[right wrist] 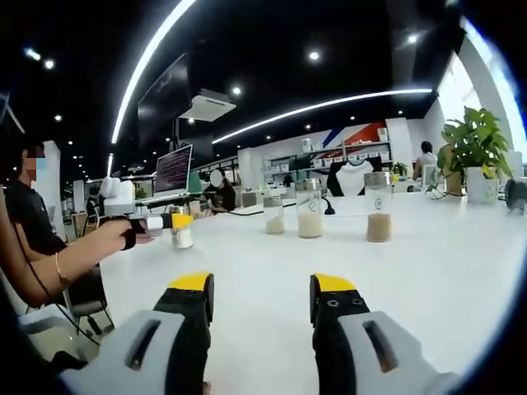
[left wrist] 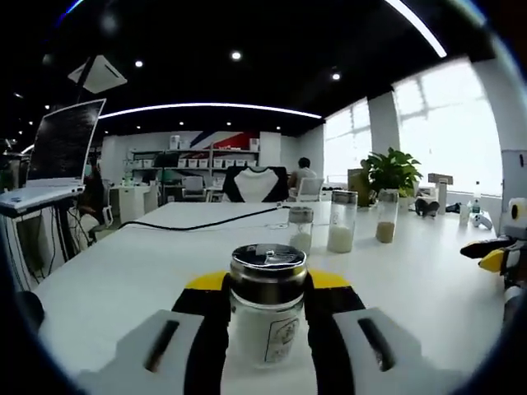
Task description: Rotate the seasoning bottle until the label or dispensing opening points toward the visible target arrow and the bottle remains upright within the marked orientation range
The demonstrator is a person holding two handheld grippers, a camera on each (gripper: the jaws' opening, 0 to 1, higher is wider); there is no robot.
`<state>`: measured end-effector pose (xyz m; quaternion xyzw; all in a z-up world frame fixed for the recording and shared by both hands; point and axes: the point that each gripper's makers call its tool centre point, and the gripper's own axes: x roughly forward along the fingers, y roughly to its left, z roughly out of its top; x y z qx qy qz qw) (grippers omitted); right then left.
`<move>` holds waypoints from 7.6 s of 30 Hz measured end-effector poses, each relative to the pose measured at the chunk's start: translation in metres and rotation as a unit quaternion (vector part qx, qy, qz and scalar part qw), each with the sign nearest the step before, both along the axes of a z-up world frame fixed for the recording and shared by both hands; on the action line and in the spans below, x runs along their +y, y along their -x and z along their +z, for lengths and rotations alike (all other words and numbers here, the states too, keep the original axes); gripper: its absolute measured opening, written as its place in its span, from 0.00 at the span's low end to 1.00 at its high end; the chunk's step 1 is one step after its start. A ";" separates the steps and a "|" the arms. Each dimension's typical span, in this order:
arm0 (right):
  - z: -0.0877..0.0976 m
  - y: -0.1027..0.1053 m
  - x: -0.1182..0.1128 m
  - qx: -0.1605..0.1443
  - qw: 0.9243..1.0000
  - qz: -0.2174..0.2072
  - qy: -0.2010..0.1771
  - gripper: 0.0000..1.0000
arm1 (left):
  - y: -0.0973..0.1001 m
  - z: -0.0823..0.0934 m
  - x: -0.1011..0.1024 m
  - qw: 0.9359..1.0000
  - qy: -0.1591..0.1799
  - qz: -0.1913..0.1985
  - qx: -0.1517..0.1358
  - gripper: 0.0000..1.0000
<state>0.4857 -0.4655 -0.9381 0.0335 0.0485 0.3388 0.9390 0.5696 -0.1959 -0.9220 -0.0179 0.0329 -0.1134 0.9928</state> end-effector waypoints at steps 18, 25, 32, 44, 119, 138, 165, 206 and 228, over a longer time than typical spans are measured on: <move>-0.006 0.001 0.001 0.010 1.000 0.001 -0.001 0.47 | 0.000 -0.003 0.000 1.000 0.014 -0.015 -0.014 0.37; -0.006 0.000 0.001 0.010 1.000 0.000 -0.002 0.47 | 0.001 0.001 -0.005 0.999 -0.008 -0.029 -0.028 0.43; -0.008 0.000 0.002 0.008 1.000 -0.002 0.004 0.57 | -0.003 0.008 -0.008 0.999 -0.014 -0.022 -0.025 0.69; -0.006 -0.004 -0.007 0.005 1.000 -0.019 0.005 0.70 | 0.005 0.024 0.003 0.999 -0.010 0.012 -0.036 0.80; 0.011 -0.014 -0.038 -0.015 1.000 -0.026 -0.006 0.62 | -0.163 0.038 -0.097 0.999 -0.036 0.011 0.023 0.66; 0.002 -0.022 -0.053 -0.001 0.999 -0.047 -0.010 0.61 | -0.187 -0.012 -0.106 0.998 -0.022 0.024 0.061 0.59; -0.006 -0.022 -0.056 0.020 0.998 -0.049 -0.023 0.60 | -0.193 -0.017 -0.108 0.998 -0.016 0.012 0.052 0.37; 0.007 -0.006 -0.038 0.001 1.000 -0.026 -0.016 0.60 | -0.142 0.043 -0.107 1.000 -0.007 -0.022 0.012 0.37; 0.011 0.002 -0.012 -0.004 1.000 0.014 -0.014 0.58 | -0.084 0.046 -0.133 0.995 -0.047 -0.090 0.001 0.37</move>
